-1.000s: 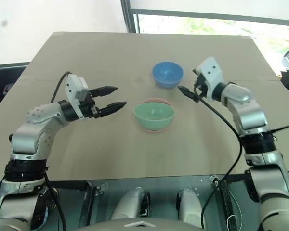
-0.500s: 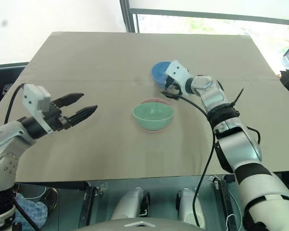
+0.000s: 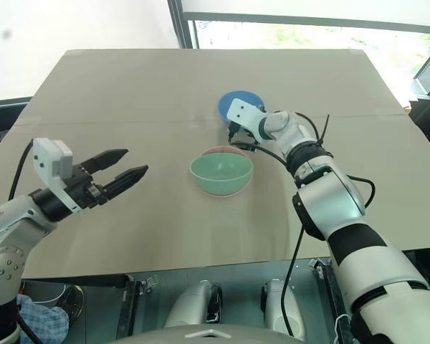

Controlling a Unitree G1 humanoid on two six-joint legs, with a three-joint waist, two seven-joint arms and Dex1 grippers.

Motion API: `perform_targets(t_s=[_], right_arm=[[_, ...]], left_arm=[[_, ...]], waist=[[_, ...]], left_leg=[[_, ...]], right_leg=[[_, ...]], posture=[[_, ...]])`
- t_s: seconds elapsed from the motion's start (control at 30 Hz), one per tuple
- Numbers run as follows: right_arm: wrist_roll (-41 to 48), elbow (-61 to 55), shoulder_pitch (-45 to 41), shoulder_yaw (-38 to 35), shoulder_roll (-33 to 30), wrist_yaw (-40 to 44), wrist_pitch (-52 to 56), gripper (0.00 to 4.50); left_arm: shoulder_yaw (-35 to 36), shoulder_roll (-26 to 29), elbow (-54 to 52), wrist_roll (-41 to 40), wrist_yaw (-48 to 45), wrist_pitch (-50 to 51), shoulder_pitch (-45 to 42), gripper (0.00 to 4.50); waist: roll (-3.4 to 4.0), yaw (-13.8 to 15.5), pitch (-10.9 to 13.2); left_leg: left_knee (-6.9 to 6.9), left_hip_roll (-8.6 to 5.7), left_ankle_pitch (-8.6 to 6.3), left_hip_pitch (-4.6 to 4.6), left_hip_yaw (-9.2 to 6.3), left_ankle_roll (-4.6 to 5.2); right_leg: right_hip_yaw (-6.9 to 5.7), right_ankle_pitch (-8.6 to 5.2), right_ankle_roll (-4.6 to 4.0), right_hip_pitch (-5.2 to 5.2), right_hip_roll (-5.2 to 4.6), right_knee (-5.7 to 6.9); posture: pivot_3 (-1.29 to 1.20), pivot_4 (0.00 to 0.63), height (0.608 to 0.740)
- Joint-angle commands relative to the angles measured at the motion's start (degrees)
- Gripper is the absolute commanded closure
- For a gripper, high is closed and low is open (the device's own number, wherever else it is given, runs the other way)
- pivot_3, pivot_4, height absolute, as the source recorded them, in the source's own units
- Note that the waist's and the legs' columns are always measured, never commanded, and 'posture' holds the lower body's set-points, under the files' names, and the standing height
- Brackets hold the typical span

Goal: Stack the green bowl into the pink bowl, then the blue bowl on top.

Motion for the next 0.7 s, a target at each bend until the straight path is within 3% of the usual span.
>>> perform_targets(t_s=[0.03,0.1,0.13,0.33,0.37,0.7], right_arm=[[-1.28,0.15,-2.15,-0.61,0.05,-1.4,-1.85,0.64],[-1.58,0.24,-2.08,-0.82,0.12,-1.4,-2.15,1.63],[-1.7,0.29,-2.06,-0.94,0.14,-1.38,-2.27,1.81],[-2.04,0.24,-1.7,-1.33,-0.16,-1.33,-2.81,4.23],[-2.06,0.26,-1.65,-1.38,-0.25,-1.36,-2.85,4.4],[-1.36,-1.98,-1.82,-2.26,-1.59,0.15,-6.37,4.4]], left_arm=[[0.55,0.25,-3.62,-0.97,0.79,-0.49,0.69,0.86],[0.49,0.33,-3.94,-1.11,1.09,-0.32,0.75,0.86],[0.42,0.36,-4.03,-1.18,1.23,-0.22,0.65,0.86],[-0.49,0.71,-3.34,-1.12,1.24,-0.02,-0.42,0.86],[-0.71,0.78,-3.2,-1.11,1.14,0.03,-0.62,0.86],[-1.82,1.19,-2.59,-0.85,0.53,-0.09,-1.14,0.86]], waist=[[-0.01,0.02,-0.01],[0.0,-0.01,0.0],[0.0,-0.01,0.0],[0.0,0.01,0.0],[0.0,0.01,0.0],[0.02,-0.02,0.01]], left_leg=[[0.0,0.0,0.0,0.0,0.0,0.0],[-0.02,-0.01,0.0,0.0,0.0,0.0],[-0.02,-0.01,0.0,-0.01,0.0,0.0],[-0.02,0.0,0.01,-0.01,0.01,-0.01],[-0.02,0.0,0.01,-0.01,0.01,-0.01],[-0.04,-0.01,0.01,-0.03,0.01,-0.01]], right_leg=[[0.0,0.0,0.0,0.0,-0.01,-0.01],[0.01,0.0,0.0,-0.01,-0.01,-0.01],[0.01,0.0,0.0,-0.02,-0.01,-0.01],[0.01,0.0,0.0,-0.02,-0.01,0.0],[0.01,0.0,0.0,-0.02,-0.01,0.0],[0.01,0.0,0.0,-0.04,0.0,-0.02]], posture=[[0.0,0.15,0.74],[0.0,0.15,0.74],[0.0,0.15,0.74],[0.0,0.15,0.74],[0.0,0.15,0.74],[0.0,0.15,0.74]])
